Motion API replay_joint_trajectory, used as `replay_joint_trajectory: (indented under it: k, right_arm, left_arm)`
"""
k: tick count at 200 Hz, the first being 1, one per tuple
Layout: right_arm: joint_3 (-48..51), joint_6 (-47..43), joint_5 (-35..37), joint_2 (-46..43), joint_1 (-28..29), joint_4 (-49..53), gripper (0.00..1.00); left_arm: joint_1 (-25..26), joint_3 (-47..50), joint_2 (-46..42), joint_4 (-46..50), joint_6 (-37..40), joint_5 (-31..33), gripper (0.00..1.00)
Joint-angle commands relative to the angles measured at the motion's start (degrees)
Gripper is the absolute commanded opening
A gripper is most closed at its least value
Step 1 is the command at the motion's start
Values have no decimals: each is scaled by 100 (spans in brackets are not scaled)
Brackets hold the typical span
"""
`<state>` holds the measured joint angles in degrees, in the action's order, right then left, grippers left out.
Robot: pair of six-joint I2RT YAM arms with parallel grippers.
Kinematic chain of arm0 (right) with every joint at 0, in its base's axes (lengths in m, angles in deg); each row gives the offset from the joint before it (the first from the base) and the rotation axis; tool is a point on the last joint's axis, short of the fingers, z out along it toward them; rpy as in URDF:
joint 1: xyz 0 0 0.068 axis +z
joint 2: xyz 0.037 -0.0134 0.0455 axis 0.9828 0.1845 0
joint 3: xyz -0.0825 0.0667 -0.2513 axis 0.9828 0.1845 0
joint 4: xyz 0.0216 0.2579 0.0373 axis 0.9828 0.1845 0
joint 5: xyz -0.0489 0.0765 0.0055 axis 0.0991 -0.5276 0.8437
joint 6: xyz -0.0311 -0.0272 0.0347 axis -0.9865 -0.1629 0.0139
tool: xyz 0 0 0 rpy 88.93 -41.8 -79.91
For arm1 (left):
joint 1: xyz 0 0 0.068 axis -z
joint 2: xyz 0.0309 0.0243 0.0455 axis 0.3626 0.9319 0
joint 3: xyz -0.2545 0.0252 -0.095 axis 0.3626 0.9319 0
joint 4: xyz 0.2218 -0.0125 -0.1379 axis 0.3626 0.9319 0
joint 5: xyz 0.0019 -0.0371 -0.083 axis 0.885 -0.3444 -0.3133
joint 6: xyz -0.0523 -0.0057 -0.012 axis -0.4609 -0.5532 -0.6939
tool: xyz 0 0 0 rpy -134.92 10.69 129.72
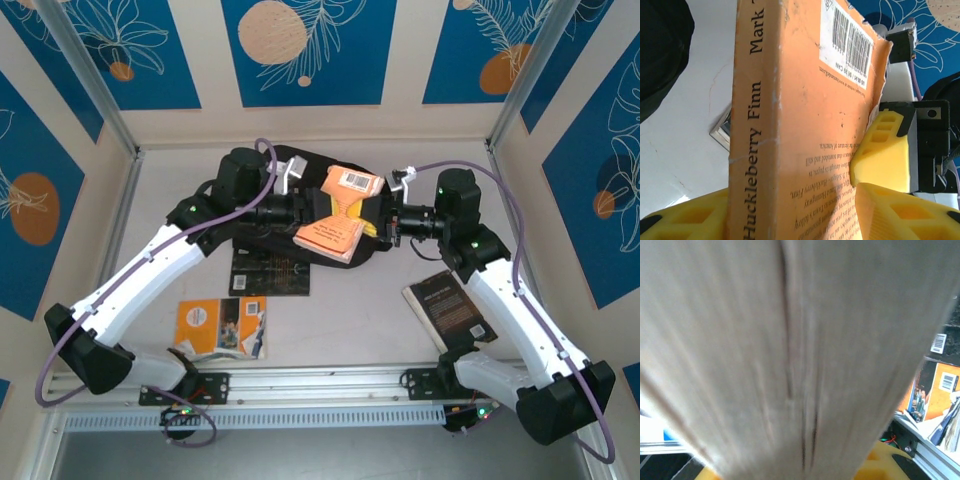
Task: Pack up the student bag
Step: Pass the book.
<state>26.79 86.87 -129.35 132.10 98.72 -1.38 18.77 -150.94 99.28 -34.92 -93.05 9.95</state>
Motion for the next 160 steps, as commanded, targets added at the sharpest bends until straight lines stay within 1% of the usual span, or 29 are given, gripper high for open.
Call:
replay_joint_trajectory:
  k: [1, 17, 41, 77, 92, 100, 107, 129, 140, 145, 150, 155, 160]
  right_arm:
    - [-176, -388, -564, 8, -214, 269, 0]
    - [-104, -441, -816, -31, -347, 270, 0]
    - [49, -522, -1005, -118, -355, 228, 0]
    - [496, -568, -1369, -354, -375, -98, 0]
    - [682, -481, -1458, -433, -347, -259, 0]
    - [714, -465, -1476, -454, -345, -258, 0]
    - [709, -481, -1463, -464, -347, -201, 0]
    - [606, -522, -1420, -449, -338, -66, 0]
    - [532, -513, -1384, -437, -342, -32, 0]
    - [492, -504, -1364, -429, -333, -21, 5]
    - [459, -483, -1332, -419, -327, -12, 14]
    - [433, -450, -1290, -420, -334, -24, 26]
    - [420, -400, -1245, -428, -328, -53, 33]
  left_arm:
    - [50, -174, 46, -204, 110, -357, 54]
    - [45, -88, 56, -524, 3, -585, 51]
    - [30, 61, 41, -1072, -178, -928, 46]
    - [22, 440, 14, -2393, -857, -1564, 43]
    - [20, 541, 1, -2746, -1041, -1709, 38]
    - [20, 589, -17, -2894, -1130, -1783, 34]
    - [22, 629, -23, -3018, -1184, -1835, 28]
    - [30, 625, -36, -2863, -1052, -1776, 0]
    - [28, 591, -50, -2633, -887, -1621, 0]
    - [30, 565, -63, -2509, -811, -1512, 0]
    - [31, 537, -75, -2410, -740, -1382, 0]
    - [29, 515, -105, -2317, -680, -1203, 0]
    - [26, 494, -150, -2225, -630, -991, 0]
